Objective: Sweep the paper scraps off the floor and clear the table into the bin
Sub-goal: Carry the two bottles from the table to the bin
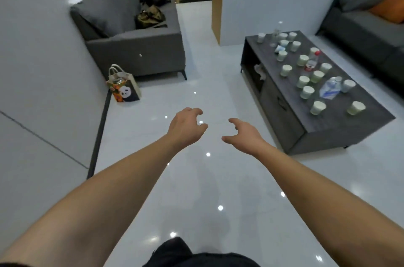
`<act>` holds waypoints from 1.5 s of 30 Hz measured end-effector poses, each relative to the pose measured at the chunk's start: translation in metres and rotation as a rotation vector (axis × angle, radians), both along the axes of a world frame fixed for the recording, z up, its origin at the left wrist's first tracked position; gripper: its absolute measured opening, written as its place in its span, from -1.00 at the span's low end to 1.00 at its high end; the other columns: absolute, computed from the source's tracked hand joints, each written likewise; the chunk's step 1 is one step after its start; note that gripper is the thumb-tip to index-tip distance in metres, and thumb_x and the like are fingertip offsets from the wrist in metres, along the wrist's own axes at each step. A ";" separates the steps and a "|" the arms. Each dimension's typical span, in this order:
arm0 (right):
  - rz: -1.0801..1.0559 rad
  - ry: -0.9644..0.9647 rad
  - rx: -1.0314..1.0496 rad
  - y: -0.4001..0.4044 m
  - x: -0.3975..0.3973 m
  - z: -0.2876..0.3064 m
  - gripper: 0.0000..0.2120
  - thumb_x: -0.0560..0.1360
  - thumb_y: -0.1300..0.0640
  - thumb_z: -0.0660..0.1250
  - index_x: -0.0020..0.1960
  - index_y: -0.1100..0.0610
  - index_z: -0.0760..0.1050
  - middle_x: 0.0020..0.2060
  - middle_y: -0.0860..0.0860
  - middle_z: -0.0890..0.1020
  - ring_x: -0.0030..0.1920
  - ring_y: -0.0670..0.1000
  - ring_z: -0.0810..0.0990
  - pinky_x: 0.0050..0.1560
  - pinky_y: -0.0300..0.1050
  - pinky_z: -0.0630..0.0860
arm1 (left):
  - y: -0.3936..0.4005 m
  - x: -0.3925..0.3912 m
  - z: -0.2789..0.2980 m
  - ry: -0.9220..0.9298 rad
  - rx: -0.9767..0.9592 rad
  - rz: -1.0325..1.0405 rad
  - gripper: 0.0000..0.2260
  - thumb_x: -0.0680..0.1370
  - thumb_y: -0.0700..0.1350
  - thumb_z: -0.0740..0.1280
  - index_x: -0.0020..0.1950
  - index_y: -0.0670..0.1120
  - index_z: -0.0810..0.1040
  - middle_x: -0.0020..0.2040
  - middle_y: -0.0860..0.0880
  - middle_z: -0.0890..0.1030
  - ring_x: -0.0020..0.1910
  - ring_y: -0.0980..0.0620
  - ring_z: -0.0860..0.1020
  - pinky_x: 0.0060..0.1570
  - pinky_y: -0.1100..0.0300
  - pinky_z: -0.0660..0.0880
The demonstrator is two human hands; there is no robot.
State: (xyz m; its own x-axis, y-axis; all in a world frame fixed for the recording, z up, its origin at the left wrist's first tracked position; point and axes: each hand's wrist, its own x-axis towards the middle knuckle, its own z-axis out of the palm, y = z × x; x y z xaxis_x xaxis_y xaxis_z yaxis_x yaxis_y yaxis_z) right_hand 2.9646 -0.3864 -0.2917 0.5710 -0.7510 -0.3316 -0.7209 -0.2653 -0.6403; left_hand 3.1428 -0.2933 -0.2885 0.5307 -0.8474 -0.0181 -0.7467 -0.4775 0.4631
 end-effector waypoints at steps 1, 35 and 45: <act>-0.060 -0.011 0.010 -0.016 -0.007 -0.004 -0.29 0.48 -0.06 0.43 0.55 -0.05 0.22 0.40 0.10 0.43 0.33 0.10 0.46 0.18 -0.05 0.49 | -0.023 -0.005 -0.002 0.000 0.009 -0.054 -0.56 0.48 0.11 0.34 0.34 0.03 0.45 0.30 -0.01 0.48 0.23 -0.05 0.46 0.05 0.16 0.34; -1.154 -0.177 0.226 -0.615 -0.167 -0.112 -0.40 0.44 -0.04 0.48 0.40 0.10 0.41 0.27 0.07 0.57 0.17 0.10 0.55 0.03 -0.14 0.43 | -0.781 -0.121 -0.080 0.112 0.199 -0.625 -0.50 0.47 0.11 0.38 0.38 0.05 0.42 0.29 -0.04 0.48 0.26 -0.07 0.44 0.24 0.04 0.38; -1.306 -0.082 0.376 -0.730 -0.198 -0.186 -0.26 0.33 -0.05 0.57 0.38 0.17 0.37 0.26 0.20 0.52 0.30 0.22 0.45 0.26 0.09 0.44 | -0.887 -0.134 -0.127 0.063 0.371 -0.571 -0.50 0.46 0.09 0.38 0.36 0.00 0.44 0.33 -0.05 0.46 0.29 -0.06 0.42 0.22 0.10 0.36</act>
